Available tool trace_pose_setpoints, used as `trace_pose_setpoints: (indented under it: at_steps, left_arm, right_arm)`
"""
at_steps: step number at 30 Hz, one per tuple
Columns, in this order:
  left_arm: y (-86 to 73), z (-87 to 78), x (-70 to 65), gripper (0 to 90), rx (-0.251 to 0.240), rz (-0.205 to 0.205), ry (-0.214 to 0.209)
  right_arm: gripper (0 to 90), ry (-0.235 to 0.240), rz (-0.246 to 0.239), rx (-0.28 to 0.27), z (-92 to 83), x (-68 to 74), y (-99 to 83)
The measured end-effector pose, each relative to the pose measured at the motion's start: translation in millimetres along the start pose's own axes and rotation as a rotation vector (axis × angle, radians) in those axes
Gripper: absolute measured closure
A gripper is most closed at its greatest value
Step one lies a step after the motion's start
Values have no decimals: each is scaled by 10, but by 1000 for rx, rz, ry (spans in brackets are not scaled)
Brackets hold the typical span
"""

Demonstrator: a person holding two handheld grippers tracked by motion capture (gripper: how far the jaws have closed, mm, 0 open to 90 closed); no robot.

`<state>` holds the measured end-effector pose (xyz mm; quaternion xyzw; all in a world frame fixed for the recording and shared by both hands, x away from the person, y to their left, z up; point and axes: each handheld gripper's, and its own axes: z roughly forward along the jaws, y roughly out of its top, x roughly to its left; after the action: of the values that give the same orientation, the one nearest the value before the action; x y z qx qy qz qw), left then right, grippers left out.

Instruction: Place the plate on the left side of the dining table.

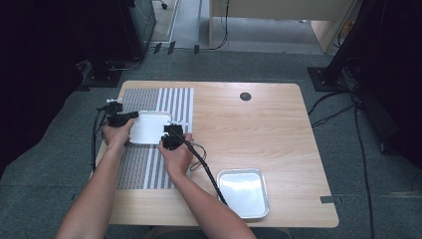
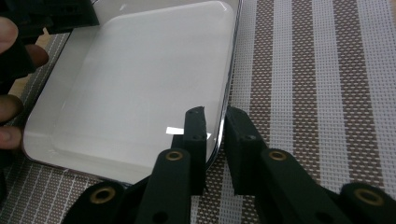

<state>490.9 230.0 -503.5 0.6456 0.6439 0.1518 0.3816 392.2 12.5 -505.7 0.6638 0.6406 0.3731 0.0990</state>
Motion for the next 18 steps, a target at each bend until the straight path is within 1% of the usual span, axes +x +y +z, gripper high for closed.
trace_pose_setpoints:
  at_steps: [2,3,5,6,7,10,11,12,13,14,15,18]
  left_arm:
    - [10,-14,6,813,3,-17,21]
    - [17,-27,16,792,-2,-27,17]
    - [34,-56,30,763,-19,-46,-10]
    - [40,-69,28,752,-27,-47,-22]
    - [44,-75,22,745,-31,-45,-23]
    - [40,-70,13,734,-22,-44,-18]
    - [34,-60,7,745,-16,-39,-14]
    - [31,-55,5,775,-7,-35,-11]
    - [25,-44,-1,793,2,-34,-12]
    - [14,-32,-7,812,19,-24,-8]
    - [8,-27,-11,839,23,-22,-7]
    - [4,-30,-13,846,32,-24,-15]
  right_arm:
    - [744,16,-1,-1,-9,4,-4]
    - [718,20,6,-7,-23,5,-2]
    - [693,24,8,-27,-61,-2,12]
    - [672,30,13,-34,-80,-6,22]
    - [668,35,16,-36,-96,-10,31]
    - [670,48,7,-35,-125,-31,47]
    - [688,56,15,-30,-132,-37,49]
    - [725,68,21,-15,-131,-42,47]
    - [732,75,18,-2,-127,-46,44]
    - [744,74,13,11,-119,-48,35]
    - [761,77,9,25,-103,-57,22]
    - [765,83,7,32,-93,-69,8]
